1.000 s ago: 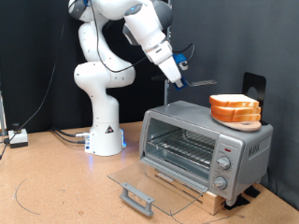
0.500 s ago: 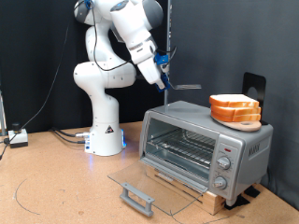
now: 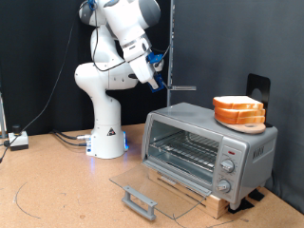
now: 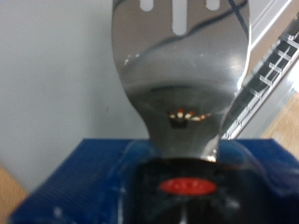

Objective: Make a piece of toast with the oven

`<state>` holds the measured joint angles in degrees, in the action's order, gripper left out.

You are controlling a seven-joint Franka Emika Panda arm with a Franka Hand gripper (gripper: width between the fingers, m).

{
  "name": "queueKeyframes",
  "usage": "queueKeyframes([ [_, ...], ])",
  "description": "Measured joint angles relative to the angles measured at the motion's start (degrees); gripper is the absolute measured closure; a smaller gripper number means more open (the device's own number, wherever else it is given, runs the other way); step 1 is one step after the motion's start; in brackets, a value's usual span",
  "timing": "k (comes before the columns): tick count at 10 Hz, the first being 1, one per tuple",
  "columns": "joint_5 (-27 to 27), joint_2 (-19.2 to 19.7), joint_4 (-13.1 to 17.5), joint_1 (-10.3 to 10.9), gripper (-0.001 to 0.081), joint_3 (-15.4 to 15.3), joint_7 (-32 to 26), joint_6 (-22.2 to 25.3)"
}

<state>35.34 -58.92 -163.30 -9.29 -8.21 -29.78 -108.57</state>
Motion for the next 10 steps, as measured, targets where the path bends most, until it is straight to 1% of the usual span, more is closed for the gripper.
queueKeyframes([
  [2,-3.7,1.3,1.4,-0.7,0.0410,0.2,0.0,3.2],
  [5,-4.1,2.7,1.6,-1.7,0.0410,0.0,0.1,2.8],
  [7,-5.0,5.0,2.0,-2.0,0.0410,-1.2,0.5,2.4],
  [8,-5.1,6.5,2.3,-2.0,0.0410,-2.1,0.6,1.5],
  [10,-3.5,9.3,2.5,-2.0,0.0410,-4.5,1.4,-2.8],
])
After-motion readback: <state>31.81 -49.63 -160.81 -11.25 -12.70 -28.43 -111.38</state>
